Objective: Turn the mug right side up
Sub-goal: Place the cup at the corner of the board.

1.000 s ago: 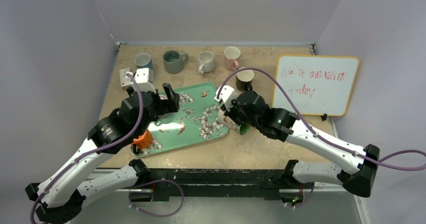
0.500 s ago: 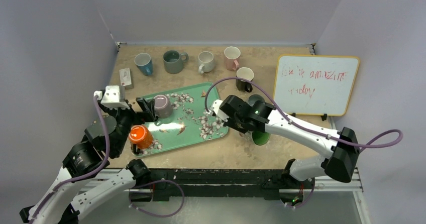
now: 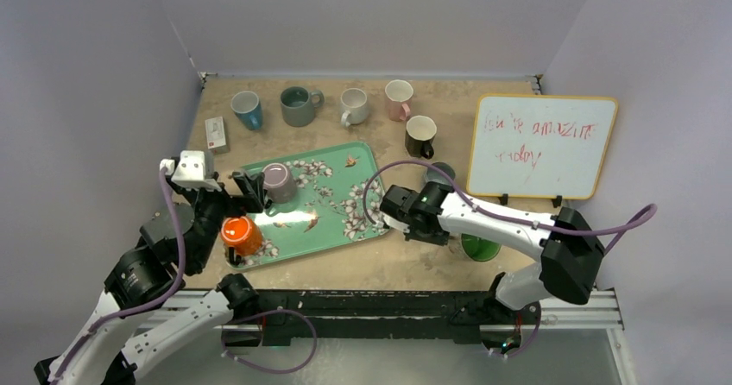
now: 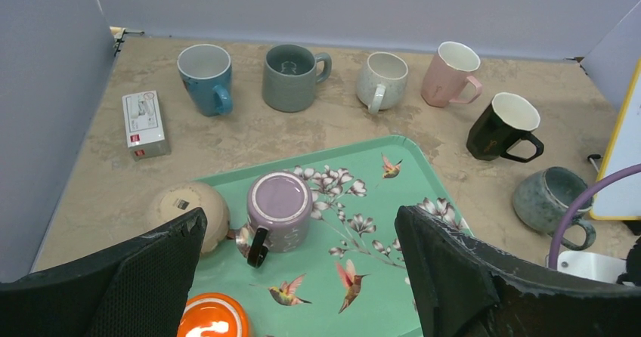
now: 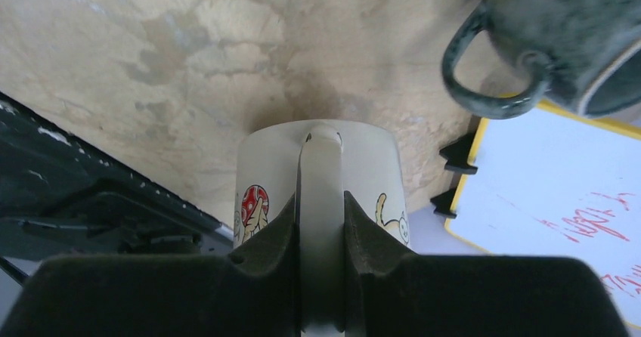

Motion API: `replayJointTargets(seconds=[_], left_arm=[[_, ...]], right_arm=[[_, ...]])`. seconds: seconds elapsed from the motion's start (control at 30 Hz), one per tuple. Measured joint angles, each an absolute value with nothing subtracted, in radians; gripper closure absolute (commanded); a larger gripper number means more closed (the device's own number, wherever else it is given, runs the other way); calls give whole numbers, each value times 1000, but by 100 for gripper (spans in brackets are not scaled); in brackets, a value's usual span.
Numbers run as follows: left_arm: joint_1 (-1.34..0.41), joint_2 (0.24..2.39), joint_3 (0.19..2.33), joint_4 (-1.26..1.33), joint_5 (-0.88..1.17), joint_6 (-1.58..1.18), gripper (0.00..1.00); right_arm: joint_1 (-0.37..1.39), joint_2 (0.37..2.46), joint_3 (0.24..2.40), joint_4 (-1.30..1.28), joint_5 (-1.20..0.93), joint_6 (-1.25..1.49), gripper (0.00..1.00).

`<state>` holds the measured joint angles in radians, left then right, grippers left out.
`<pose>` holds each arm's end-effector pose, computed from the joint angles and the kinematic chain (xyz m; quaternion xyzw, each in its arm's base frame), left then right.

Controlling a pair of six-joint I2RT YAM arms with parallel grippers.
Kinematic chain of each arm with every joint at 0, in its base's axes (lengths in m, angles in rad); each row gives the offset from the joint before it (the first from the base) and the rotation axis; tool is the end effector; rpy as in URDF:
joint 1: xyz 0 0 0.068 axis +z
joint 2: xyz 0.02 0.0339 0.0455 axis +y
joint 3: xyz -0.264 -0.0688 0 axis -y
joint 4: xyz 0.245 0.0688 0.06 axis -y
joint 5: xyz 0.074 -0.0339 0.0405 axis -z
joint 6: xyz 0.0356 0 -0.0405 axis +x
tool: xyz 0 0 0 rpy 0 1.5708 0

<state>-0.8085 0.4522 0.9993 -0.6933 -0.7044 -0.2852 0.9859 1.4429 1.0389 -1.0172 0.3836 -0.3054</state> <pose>0.0585 -0.0279 0.3928 -0.0340 0.7445 -0.0960 0.6598 0.1498 0.2020 0.2284 -0.5777 0.7904 -0.1547 0.1326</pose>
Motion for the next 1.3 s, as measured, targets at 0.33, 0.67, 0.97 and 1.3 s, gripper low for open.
replayJointTargets(seconds=[0.33, 0.67, 0.97, 1.3], left_arm=[[-809, 344, 975, -657, -653, -285, 8], [-809, 314, 961, -652, -612, -287, 8], [-809, 324, 957, -662, -594, -287, 8], [-809, 369, 958, -688, -602, -304, 8]], right_arm=[[879, 1445, 923, -1058, 367, -336, 99], [751, 1503, 901, -1058, 344, -369, 60], [712, 1548, 960, -1117, 364, -376, 47], [713, 1523, 1092, -1112, 323, -379, 44]])
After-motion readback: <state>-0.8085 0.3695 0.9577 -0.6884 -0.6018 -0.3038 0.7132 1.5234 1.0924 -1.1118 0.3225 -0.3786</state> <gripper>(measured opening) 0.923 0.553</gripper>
